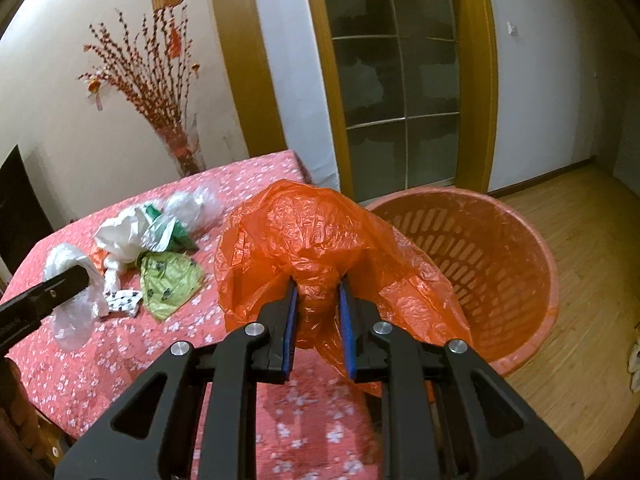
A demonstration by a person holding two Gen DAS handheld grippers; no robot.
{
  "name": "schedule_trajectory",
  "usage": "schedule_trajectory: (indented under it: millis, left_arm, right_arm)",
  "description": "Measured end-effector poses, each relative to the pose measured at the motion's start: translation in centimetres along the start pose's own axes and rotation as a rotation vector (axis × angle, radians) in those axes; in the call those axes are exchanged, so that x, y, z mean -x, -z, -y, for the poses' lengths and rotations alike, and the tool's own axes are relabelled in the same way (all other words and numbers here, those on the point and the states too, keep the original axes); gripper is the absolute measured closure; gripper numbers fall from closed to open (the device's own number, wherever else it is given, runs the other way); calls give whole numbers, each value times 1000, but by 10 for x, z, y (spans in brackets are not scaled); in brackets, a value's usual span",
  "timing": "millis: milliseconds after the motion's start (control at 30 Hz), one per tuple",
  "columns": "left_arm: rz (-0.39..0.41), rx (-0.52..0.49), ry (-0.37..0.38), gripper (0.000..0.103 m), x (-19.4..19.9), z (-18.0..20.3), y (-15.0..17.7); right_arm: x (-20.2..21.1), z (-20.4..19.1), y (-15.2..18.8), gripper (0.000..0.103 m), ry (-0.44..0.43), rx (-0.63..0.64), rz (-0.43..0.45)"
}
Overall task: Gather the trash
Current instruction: 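Carry both bags over the orange basket and open both tools to drop them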
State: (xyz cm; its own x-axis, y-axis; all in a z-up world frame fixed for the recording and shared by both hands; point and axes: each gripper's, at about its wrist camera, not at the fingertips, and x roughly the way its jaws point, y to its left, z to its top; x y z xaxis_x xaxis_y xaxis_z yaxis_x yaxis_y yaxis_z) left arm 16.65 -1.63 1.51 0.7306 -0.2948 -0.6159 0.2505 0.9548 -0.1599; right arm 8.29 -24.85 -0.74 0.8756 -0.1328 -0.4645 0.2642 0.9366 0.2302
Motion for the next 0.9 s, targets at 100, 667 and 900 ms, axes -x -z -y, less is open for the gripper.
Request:
schedule_trajectory:
  millis: [100,667,900]
  left_arm:
    - [8,-20,30,54,-1,17,-7]
    - [-74,-157,219,54,-66,121,-18]
    - [-107,-196,273,54,-97,151,-20]
  right_arm:
    - [1,8,-3,84,19,-11,14]
    - [4,78,-21,84,159,-132,77]
    - [-5,95,-28,84,164,-162,86]
